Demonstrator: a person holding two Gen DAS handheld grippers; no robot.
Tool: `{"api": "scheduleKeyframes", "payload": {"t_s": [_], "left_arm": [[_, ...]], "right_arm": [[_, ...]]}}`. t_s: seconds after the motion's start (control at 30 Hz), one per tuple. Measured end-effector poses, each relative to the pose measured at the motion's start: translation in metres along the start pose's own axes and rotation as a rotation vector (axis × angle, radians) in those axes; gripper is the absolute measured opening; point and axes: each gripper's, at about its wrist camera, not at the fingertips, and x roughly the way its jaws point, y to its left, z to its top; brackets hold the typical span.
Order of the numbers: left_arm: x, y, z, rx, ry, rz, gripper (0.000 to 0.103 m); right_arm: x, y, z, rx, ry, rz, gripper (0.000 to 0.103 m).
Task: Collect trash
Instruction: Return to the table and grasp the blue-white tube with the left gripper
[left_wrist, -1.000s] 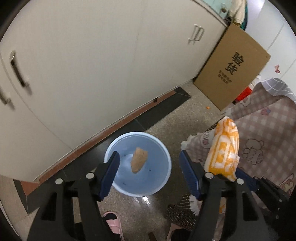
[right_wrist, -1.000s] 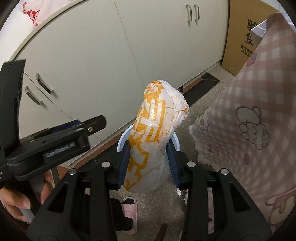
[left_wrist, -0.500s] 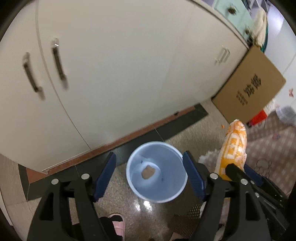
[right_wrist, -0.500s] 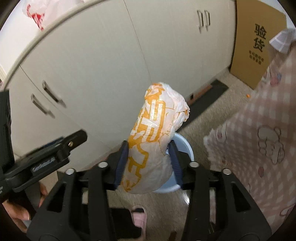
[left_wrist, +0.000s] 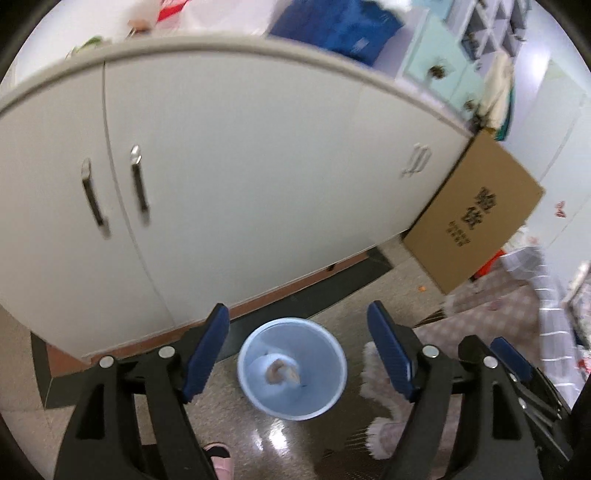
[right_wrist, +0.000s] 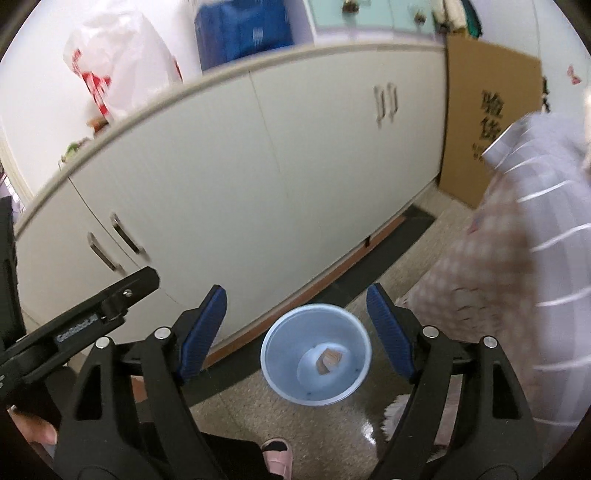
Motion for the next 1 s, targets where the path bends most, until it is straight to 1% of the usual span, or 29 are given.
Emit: {"api": "scheduleKeyframes", "payload": {"t_s": [0.17, 0.2, 0.23, 0.3, 0.37, 0.4, 0.43, 0.5, 0.57, 0.6, 0.63, 0.67, 0.7, 0.73, 0.77, 0.8, 0.87, 0.93, 0.97, 1.0], "left_arm": [[-0.04, -0.046, 0.001, 0.081, -0.049, -0.096, 0.075], [-0.049, -0.061, -0.001, 0.109, -0.056, -0.129, 0.075], [-0.055, -0.071, -0.002, 0.127, -0.059, -0.145, 0.075], [-0.069, -0.102, -0.009, 0.188, -0.063, -0.196, 0.075], [-0.078, -0.126, -0.019, 0.239, -0.058, -0.239, 0.075], [-0.083, -0.146, -0.026, 0.277, -0.046, -0.284, 0.075], [-0.086, -0.159, -0.032, 0.303, -0.034, -0.317, 0.075], [-0.09, -0.186, -0.044, 0.348, -0.003, -0.382, 0.075], [-0.095, -0.218, -0.058, 0.397, 0.027, -0.453, 0.075], [-0.097, -0.235, -0.066, 0.424, 0.048, -0.474, 0.075], [-0.097, -0.244, -0.071, 0.436, 0.058, -0.483, 0.075], [-0.098, -0.257, -0.078, 0.454, 0.066, -0.501, 0.075], [-0.098, -0.267, -0.082, 0.468, 0.072, -0.511, 0.075], [-0.098, -0.278, -0.088, 0.484, 0.084, -0.513, 0.075], [-0.096, -0.286, -0.092, 0.492, 0.094, -0.518, 0.075], [-0.094, -0.295, -0.096, 0.5, 0.106, -0.526, 0.075], [-0.092, -0.304, -0.102, 0.517, 0.127, -0.527, 0.068], [-0.09, -0.313, -0.105, 0.54, 0.135, -0.535, 0.068], [-0.089, -0.317, -0.108, 0.555, 0.136, -0.529, 0.066], [-0.086, -0.321, -0.11, 0.565, 0.141, -0.525, 0.065]], "right_arm": [[-0.071, -0.025, 0.005, 0.026, -0.109, -0.054, 0.077], [-0.087, -0.034, 0.004, 0.036, -0.131, -0.066, 0.077], [-0.099, -0.037, 0.002, 0.043, -0.148, -0.077, 0.077], [-0.123, -0.054, -0.002, 0.059, -0.175, -0.119, 0.077], [-0.153, -0.081, -0.007, 0.102, -0.21, -0.153, 0.077], [-0.167, -0.096, -0.011, 0.129, -0.223, -0.177, 0.077], [-0.177, -0.106, -0.015, 0.151, -0.234, -0.193, 0.077], [-0.205, -0.14, -0.024, 0.224, -0.266, -0.228, 0.077], [-0.225, -0.166, -0.031, 0.275, -0.279, -0.271, 0.077], [-0.233, -0.178, -0.036, 0.301, -0.282, -0.289, 0.077], [-0.237, -0.189, -0.039, 0.323, -0.278, -0.303, 0.074], [-0.243, -0.203, -0.043, 0.348, -0.27, -0.313, 0.067], [-0.246, -0.218, -0.047, 0.377, -0.257, -0.309, 0.063], [-0.247, -0.227, -0.051, 0.391, -0.25, -0.303, 0.055], [-0.248, -0.235, -0.054, 0.399, -0.237, -0.301, 0.051], [-0.247, -0.242, -0.058, 0.398, -0.212, -0.303, 0.051], [-0.244, -0.249, -0.06, 0.394, -0.189, -0.301, 0.051], [-0.241, -0.254, -0.065, 0.403, -0.177, -0.297, 0.051], [-0.239, -0.26, -0.067, 0.424, -0.174, -0.277, 0.051], [-0.238, -0.266, -0.068, 0.438, -0.173, -0.279, 0.051]]}}
